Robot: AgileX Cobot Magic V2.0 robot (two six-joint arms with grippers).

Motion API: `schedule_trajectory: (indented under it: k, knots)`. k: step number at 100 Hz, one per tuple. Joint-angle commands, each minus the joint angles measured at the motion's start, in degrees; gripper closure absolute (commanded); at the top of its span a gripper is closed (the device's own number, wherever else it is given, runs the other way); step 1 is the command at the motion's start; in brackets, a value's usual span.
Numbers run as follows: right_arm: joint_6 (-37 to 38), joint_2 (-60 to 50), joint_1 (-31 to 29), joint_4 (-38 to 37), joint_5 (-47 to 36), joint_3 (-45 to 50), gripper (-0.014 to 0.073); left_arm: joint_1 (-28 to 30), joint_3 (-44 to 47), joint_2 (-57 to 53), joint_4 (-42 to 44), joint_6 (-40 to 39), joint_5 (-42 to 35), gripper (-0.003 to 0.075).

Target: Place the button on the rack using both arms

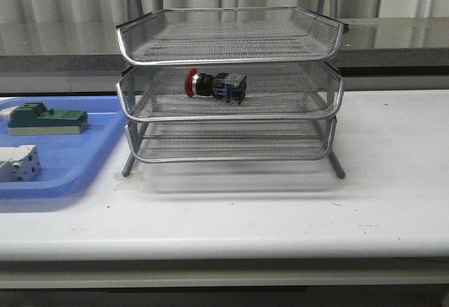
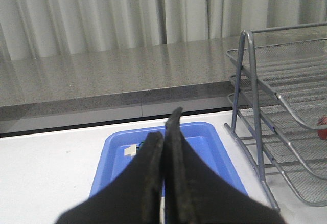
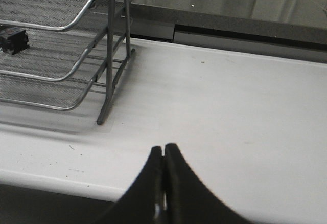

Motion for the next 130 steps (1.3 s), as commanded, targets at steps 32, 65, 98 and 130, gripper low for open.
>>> schedule_trajectory:
  k: [32,65,98,130]
  knots:
    - [1.3,-2.1,-0.3,-1.8,-13.0,7.2,0.0651,0.2,-1.6,0.3,-0.7,-0.6,-4.5,0.0741]
    - [3.7,-2.1,-0.3,-2.4,-17.0,9.8,0.0651,0.2,-1.6,0.3,-0.7,-0.6,-4.5,0.0741]
    - [3.7,-2.1,-0.3,-2.4,-16.8,9.8,0.0651,0.2,-1.6,0.3,-0.7,-0.6,-4.5,0.0741]
    - [3.7,-2.1,-0.3,-2.4,-16.8,9.8,0.0651,0.2,-1.6,0.3,-0.7,-0.6,-4.5,0.0741]
